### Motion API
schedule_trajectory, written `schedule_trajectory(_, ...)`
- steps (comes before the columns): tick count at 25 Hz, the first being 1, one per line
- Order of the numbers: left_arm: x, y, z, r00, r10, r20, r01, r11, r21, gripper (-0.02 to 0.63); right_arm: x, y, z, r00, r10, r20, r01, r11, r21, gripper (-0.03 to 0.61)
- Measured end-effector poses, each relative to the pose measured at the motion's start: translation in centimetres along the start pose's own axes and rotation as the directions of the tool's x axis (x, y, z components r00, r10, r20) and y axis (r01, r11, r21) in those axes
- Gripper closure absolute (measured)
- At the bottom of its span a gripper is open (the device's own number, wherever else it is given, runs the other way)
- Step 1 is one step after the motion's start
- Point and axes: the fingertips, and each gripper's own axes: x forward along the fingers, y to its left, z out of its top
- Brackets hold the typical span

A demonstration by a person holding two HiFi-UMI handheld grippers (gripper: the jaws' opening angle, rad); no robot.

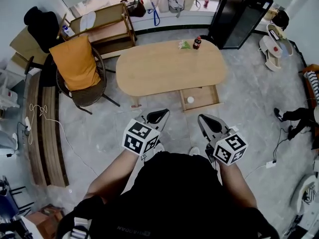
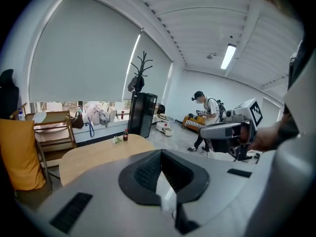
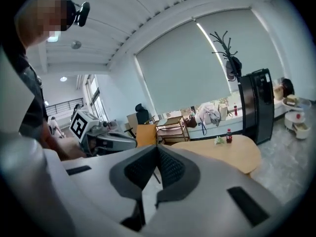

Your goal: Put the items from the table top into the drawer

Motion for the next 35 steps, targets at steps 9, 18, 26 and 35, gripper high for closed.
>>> schedule_trajectory(9,3.4,-6.1,0.1,1.000,0.023,0.019,-0.022,0.999,-0.045,0.609,-5.2,-1.4,-0.7,0.998,0.026,-0.055,-0.031,0.994,-0.102,0.575)
schedule_trajectory(18,4.4,-10.1,-0.3,0.999,0.015,-0.033,-0.015,1.000,0.000,0.609,-7.9,-3.6,-1.3,0.999,0.037,-0.014,-0.037,0.999,-0.038,0.575)
schedule_trajectory(26,4.6,-10.8,0.3,0.999,0.012,-0.051,-0.010,0.999,0.040,0.609,-8.1,-3.5,-1.2,0.999,0.048,0.006,-0.048,0.998,-0.038,0.575)
schedule_trajectory(35,5.0,-11.1,0.5,0.998,0.006,-0.056,-0.004,0.999,0.052,0.609,-8.2,-3.6,-1.2,0.999,0.045,0.008,-0.045,0.998,-0.041,0.575)
